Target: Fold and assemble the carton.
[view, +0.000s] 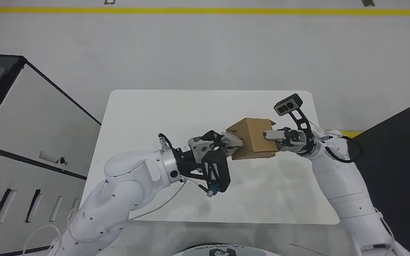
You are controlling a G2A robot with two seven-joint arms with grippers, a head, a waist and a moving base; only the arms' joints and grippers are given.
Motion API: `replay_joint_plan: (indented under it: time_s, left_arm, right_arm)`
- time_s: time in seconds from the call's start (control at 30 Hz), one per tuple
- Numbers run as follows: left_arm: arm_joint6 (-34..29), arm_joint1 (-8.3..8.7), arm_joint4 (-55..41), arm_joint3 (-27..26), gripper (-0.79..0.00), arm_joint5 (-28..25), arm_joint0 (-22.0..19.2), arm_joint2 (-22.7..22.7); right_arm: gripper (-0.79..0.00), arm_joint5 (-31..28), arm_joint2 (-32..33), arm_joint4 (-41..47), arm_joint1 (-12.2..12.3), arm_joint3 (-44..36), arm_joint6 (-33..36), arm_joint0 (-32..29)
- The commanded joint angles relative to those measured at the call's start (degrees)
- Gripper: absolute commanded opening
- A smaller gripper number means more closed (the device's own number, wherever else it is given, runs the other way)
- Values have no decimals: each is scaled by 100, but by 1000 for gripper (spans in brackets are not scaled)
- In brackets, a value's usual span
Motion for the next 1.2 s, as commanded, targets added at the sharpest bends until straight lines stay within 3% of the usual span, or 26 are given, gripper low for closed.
replay_joint_plan:
  time_s: [0.0,1.17]
  left_arm:
    - [-3,4,-20,-3,-785,-1,12,-29]
    - [-93,-25,97,-51,-785,-43,-67,332]
  right_arm:
    - [-785,-1,17,17,0,25,20,-2]
    - [-785,51,-26,-53,35,-202,62,-102]
